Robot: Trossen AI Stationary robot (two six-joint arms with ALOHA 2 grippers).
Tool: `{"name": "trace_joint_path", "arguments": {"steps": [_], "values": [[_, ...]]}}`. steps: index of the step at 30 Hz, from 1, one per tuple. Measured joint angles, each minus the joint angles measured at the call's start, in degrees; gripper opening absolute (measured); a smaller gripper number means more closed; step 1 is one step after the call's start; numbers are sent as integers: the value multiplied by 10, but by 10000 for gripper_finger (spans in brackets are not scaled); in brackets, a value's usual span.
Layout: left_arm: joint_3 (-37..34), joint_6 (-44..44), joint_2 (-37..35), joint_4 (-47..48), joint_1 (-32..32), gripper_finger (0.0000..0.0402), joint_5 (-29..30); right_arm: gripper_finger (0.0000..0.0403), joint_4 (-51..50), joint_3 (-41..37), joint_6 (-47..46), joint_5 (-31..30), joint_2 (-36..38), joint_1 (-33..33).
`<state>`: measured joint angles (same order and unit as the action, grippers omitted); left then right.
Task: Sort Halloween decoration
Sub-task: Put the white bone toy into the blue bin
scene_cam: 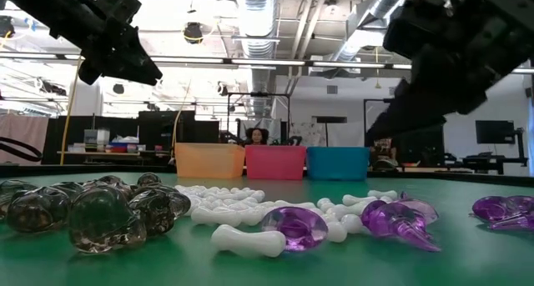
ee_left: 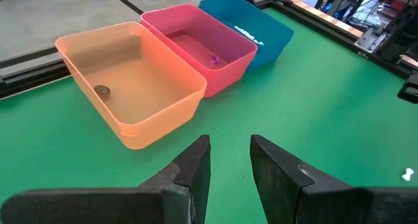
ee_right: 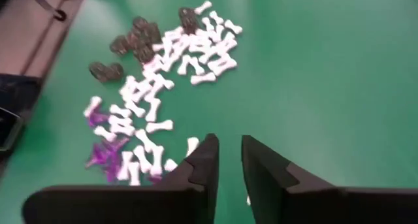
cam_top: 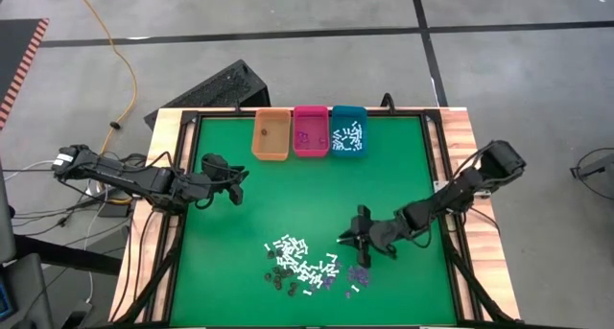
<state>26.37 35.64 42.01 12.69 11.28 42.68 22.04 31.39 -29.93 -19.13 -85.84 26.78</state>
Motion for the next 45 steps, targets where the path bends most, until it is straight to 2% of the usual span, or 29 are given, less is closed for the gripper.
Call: {"name": "trace_joint_path", "arguments": {"steps": [2, 9, 15, 19, 27, 37, 45], "values": [[0, 0, 0, 0, 0, 99, 0, 115, -2, 0, 1, -17, -16, 7], [0, 5, 0, 10, 0, 99, -4, 158, 15, 0, -7, -20, -85, 14], [0, 6, 0, 12, 0, 99, -4, 174, 29, 2, -40, -27, -121, 13], [0, 6, 0, 12, 0, 99, -3, 142, 21, 2, -55, -39, -127, 15], [0, 6, 0, 12, 0, 99, -3, 19, 9, 1, -58, -55, -126, 15], [0, 6, 0, 12, 0, 99, -3, 16, 37, 0, -56, -67, -114, 9], [0, 5, 0, 13, 0, 99, -3, 16, 30, -1, 16, -110, -32, -24]]}}
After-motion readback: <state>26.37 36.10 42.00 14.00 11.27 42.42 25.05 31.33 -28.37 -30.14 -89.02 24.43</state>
